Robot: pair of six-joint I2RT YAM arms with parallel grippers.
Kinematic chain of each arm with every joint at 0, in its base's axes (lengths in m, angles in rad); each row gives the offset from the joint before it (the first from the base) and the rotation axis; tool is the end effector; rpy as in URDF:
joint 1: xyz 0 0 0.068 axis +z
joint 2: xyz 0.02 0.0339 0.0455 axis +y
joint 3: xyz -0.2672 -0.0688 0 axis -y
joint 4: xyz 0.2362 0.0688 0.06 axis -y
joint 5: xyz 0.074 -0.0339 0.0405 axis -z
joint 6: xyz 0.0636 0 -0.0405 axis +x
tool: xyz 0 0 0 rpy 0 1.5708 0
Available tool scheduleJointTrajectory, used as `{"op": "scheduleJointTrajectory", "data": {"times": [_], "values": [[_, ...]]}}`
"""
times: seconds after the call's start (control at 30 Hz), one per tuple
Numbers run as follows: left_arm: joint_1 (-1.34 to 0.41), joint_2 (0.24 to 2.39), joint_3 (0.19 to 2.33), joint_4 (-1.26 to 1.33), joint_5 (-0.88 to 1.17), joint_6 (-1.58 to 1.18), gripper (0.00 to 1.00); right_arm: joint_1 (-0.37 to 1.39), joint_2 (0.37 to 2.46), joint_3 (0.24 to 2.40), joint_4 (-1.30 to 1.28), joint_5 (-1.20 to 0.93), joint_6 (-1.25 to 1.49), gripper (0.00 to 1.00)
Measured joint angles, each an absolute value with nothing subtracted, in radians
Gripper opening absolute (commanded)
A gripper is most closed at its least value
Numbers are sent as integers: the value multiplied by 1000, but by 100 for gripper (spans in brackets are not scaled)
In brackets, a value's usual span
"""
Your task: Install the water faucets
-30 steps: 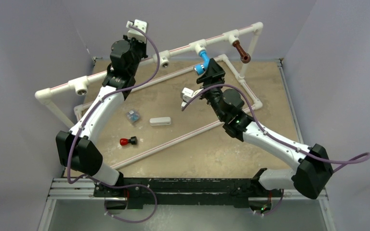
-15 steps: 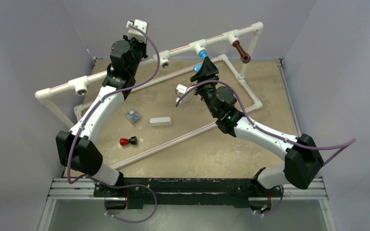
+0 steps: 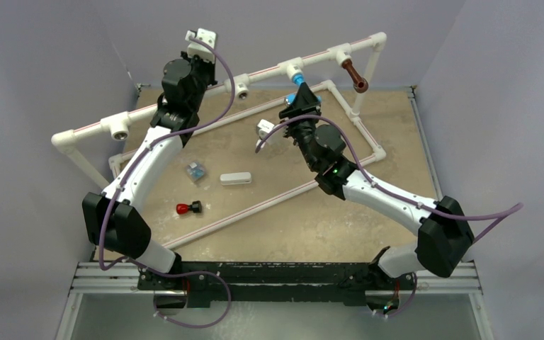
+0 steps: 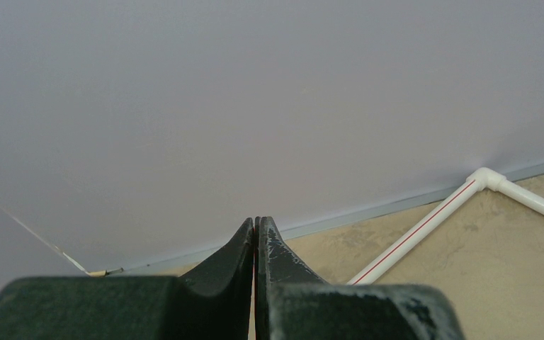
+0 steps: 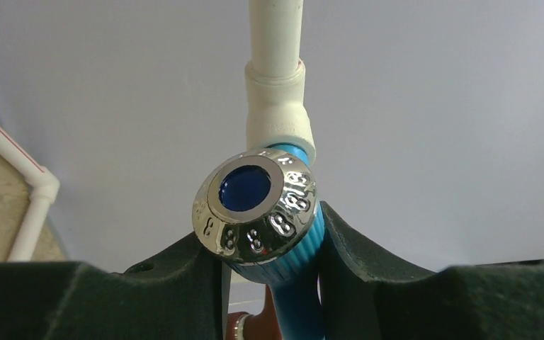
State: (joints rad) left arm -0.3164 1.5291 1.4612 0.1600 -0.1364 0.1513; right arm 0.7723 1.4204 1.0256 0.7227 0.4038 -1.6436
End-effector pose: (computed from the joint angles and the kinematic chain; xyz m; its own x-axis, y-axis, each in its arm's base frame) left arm 0.3686 -0.1116 0.4369 0.1135 0.1200 -0.9863 0.1644 0.9767 0.1377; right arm 0.2656 0.2239 0.3849 0.3574 -0.9322 -0.0573 0.2574 0.1573 -0.9534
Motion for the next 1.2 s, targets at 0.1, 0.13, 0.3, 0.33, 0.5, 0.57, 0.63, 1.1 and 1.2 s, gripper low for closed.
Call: {"op": "scheduleJointTrajectory", "data": {"times": [0.1, 0.13, 0.3, 0.33, 0.5, 0.57, 0.63, 1.1, 1.2], "values": [[-316, 1529, 1461, 161, -138, 152, 0, 773, 1420, 1040, 696, 408, -1584, 0], [-316, 1529, 1461, 162, -138, 152, 0, 774, 1420, 1042, 691, 408, -1563, 0], [-316, 1530, 1461, 163, -138, 152, 0, 777, 1418, 1045, 682, 406, -1491, 0], [-316, 1530, 1461, 163, -138, 152, 0, 777, 1418, 1045, 682, 406, -1483, 0], [-316, 1530, 1461, 163, -138, 152, 0, 778, 1417, 1045, 680, 406, -1476, 34], [-316, 1530, 1461, 163, -138, 152, 0, 778, 1413, 1044, 677, 405, -1476, 52], [-316, 1530, 1461, 162, -137, 152, 0, 779, 1408, 1038, 678, 403, -1466, 65], [-317, 1530, 1461, 157, -137, 151, 0, 799, 1243, 936, 612, 396, -1083, 98], [-317, 1530, 1461, 157, -137, 152, 0, 799, 1169, 927, 541, 370, -974, 98]]}}
